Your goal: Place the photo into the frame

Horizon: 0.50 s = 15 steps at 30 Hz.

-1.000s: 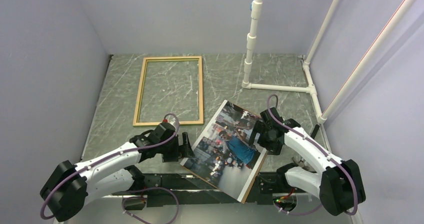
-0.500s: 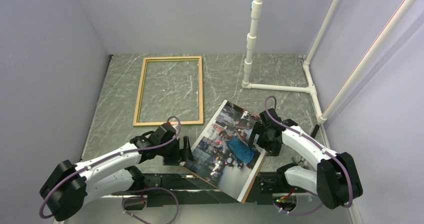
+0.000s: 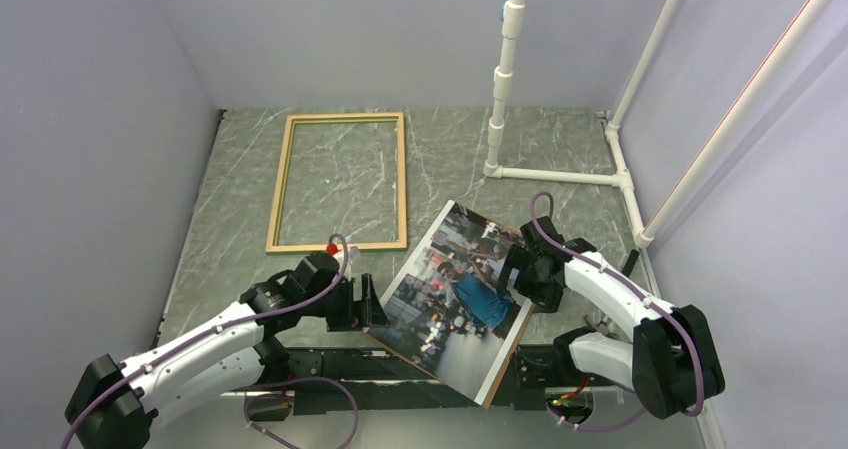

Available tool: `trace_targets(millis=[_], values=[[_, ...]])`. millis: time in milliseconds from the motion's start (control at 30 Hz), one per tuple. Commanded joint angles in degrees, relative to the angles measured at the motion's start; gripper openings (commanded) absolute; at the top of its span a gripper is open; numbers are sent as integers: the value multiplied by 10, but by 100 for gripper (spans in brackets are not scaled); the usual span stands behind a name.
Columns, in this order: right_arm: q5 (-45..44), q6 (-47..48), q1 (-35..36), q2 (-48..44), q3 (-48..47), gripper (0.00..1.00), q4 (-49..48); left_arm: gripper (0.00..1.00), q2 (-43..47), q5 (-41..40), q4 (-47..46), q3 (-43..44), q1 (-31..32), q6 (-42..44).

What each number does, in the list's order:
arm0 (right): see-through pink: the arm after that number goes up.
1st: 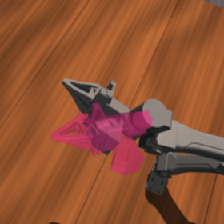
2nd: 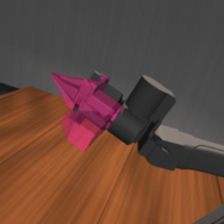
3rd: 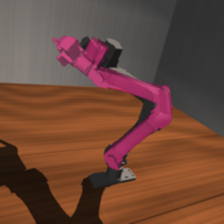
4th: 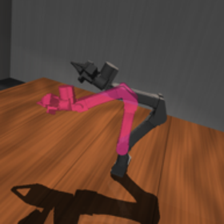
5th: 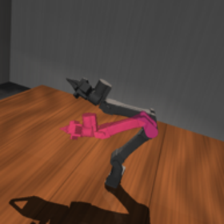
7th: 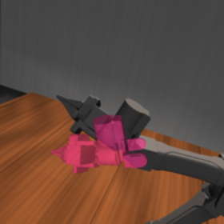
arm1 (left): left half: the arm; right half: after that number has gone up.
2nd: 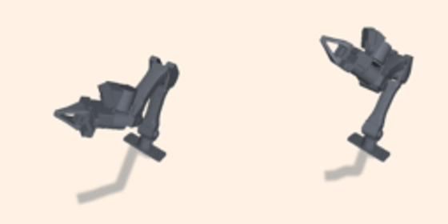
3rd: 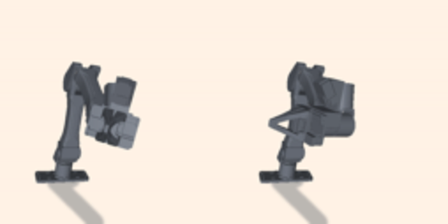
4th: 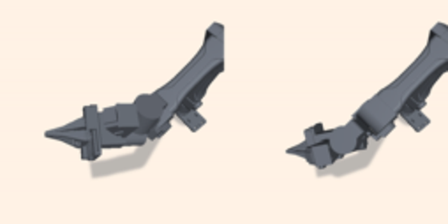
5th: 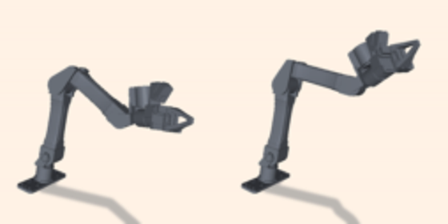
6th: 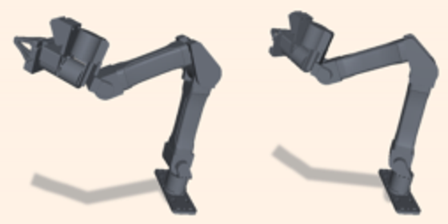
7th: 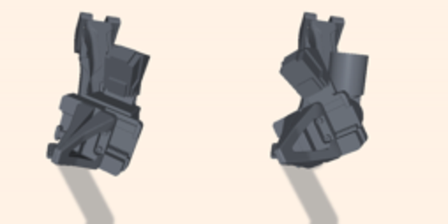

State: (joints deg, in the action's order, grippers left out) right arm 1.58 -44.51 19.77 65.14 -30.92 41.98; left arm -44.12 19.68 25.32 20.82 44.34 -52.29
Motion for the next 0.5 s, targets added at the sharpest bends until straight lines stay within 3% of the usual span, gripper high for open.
trace_targets(millis=[0, 467], values=[[54, -11, 0, 10, 15, 94, -71, 88, 8, 30, -54, -6, 3, -19], [92, -3, -5, -11, 4, 94, -77, 80, -39, 36, -188, -57, 2, -41]])
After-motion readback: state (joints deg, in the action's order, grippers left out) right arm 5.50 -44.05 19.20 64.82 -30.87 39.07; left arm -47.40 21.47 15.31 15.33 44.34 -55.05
